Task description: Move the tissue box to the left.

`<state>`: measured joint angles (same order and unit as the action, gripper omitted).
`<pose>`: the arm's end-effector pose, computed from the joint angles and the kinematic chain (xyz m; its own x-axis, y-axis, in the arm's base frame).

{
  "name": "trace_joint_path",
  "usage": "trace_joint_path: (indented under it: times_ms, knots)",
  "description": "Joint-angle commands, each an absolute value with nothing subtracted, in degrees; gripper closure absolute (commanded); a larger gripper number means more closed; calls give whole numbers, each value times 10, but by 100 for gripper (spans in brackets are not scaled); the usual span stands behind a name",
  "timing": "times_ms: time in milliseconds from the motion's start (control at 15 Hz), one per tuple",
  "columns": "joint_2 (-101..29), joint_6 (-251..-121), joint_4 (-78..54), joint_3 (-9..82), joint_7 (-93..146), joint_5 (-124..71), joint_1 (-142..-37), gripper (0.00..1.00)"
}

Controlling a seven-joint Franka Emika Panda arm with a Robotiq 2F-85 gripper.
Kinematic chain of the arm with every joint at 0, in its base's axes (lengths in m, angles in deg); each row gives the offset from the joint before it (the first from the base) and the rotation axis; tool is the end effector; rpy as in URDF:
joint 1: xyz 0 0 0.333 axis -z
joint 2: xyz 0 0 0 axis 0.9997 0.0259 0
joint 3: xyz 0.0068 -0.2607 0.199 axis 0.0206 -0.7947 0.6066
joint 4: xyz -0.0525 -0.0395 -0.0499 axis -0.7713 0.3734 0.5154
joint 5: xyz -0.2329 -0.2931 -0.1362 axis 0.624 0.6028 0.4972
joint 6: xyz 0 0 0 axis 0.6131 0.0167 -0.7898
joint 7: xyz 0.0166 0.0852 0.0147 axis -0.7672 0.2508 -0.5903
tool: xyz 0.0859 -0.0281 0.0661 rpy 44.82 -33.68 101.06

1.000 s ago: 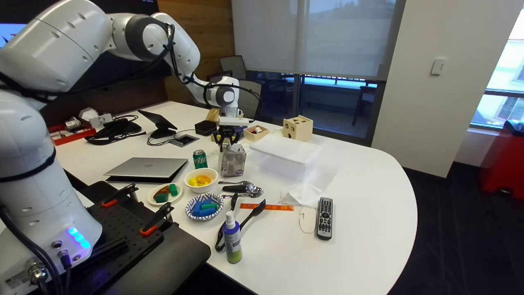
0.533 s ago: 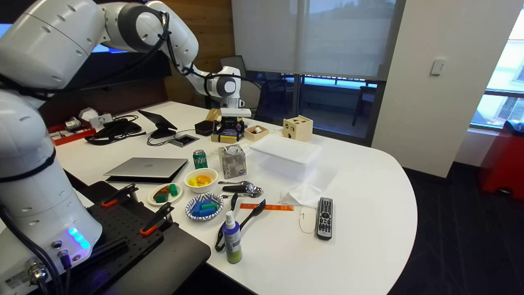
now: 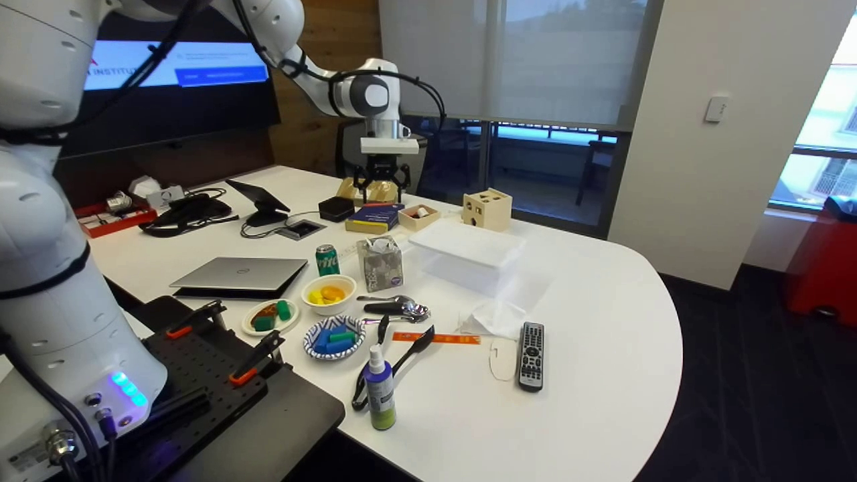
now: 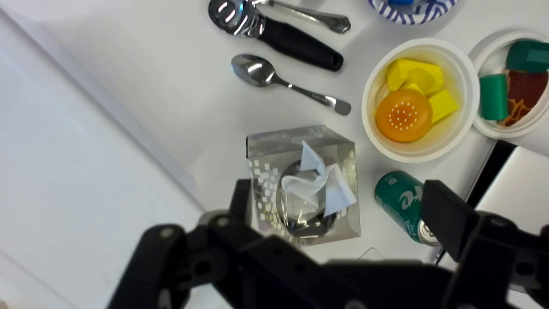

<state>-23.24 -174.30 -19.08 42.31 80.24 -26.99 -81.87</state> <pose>0.6603 -0.0585 0.2761 0.7019 0.7076 -0.0819 0.7037 -0.7066 -0.0745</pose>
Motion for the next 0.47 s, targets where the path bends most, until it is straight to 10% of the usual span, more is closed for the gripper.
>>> trace_joint_path:
  times_ms: [0,400]
  knots:
    - [-330,-1728,-281,412,798,-270,-797,0]
    - [-415,-1737,-391,392,849,-267,-779,0]
